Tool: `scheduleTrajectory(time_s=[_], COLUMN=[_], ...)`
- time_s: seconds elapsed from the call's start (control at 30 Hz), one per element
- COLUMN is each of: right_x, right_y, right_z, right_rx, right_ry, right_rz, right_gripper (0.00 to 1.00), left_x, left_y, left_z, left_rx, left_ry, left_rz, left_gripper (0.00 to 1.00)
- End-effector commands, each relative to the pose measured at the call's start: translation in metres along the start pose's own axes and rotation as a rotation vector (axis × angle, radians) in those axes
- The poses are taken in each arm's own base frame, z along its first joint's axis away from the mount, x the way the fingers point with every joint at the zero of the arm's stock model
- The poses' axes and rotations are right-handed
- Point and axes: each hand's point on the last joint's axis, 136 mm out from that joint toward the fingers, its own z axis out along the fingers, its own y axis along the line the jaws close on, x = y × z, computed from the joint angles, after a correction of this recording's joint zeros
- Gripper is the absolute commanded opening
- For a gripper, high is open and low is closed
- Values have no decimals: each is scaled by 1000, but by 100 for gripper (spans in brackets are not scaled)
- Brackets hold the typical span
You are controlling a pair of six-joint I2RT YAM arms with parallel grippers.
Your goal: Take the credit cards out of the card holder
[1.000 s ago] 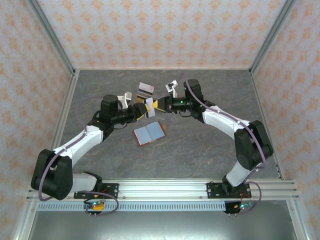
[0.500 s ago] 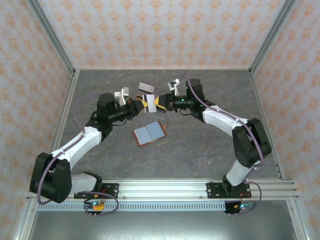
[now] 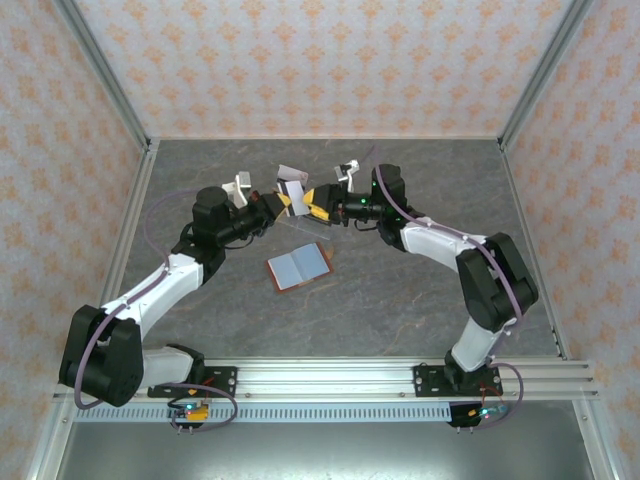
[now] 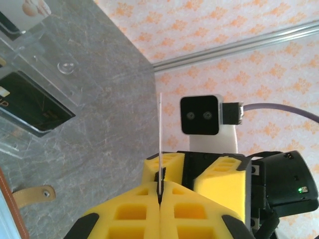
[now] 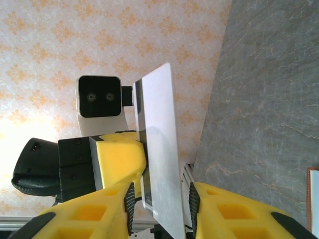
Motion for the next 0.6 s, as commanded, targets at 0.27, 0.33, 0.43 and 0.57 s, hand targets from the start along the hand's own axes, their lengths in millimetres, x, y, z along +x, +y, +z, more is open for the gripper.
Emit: scheduleTrajectory(time_s=[0.27,0.33,0.43,0.57], right_x=[-14,-16,-19,-25], right_y=[12,6,1,-24], right_z=[11,12,12,7], right_rx=[-66,-40,-1,214], right_ry=[-39,-35,-43,-44], right_rz=[-24,-29,-76,-205], right_gripper=[9,1,0,0], left_x=[-10,-11,-13,-16], left_y=[-8,-5,10,48], left_z=[0,0,-2,-13], left_rx=[37,19,-50,-229], left_ry=[-56,-58,-70,-102], left_rz=[-10,-9,-2,6], left_gripper=[0,0,18,52])
